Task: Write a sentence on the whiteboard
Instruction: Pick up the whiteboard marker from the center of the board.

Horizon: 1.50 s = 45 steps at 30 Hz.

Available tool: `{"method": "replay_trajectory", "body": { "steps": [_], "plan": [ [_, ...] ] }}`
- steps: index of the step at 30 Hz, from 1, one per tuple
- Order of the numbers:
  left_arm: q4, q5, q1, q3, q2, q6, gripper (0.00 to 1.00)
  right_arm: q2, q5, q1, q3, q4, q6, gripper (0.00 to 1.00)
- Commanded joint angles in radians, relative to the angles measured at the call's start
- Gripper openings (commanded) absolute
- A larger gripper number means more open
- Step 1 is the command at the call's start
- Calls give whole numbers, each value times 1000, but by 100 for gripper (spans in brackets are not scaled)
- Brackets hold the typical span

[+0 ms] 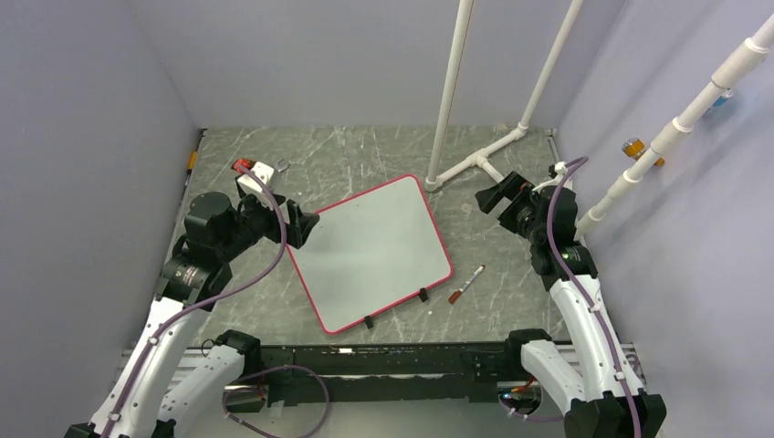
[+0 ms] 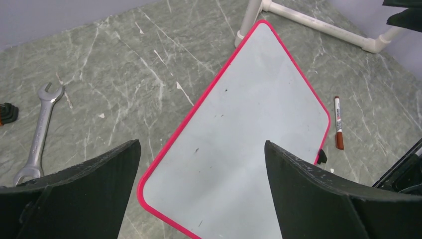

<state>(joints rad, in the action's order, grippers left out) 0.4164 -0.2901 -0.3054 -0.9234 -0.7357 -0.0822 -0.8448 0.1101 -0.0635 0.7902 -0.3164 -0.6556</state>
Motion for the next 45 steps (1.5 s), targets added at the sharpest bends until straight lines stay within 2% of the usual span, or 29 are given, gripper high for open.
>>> {"method": "replay_trajectory", "body": {
  "steps": [1,8,11,17,23,31,35,43,45],
  "plan": [
    [-4,6,-23,-41,3,28,99,2,-55,0,40,-150,-18,100],
    [1,-9,-43,-46,1,30,99,-26,-185,-1,71,-384,-88,100],
    [6,-14,-47,-49,-2,30,99,-38,-186,-1,56,-459,-142,100],
    [8,-14,-50,-50,0,28,99,-49,-170,-10,-63,-463,-189,100],
    [9,-15,-53,-50,-4,25,98,-141,-167,-35,-135,-404,-212,100],
    [13,-9,-54,-51,-8,24,97,-307,-259,-155,-110,-339,-237,85],
    [17,-6,-54,-54,-13,24,97,-428,-299,-181,-78,-323,-234,67],
    [15,-7,-54,-52,-18,25,97,-563,-331,-192,-52,-274,-228,57],
    [16,-7,-54,-51,-20,25,97,-590,-337,-193,-47,-264,-218,51]
  ]
}}
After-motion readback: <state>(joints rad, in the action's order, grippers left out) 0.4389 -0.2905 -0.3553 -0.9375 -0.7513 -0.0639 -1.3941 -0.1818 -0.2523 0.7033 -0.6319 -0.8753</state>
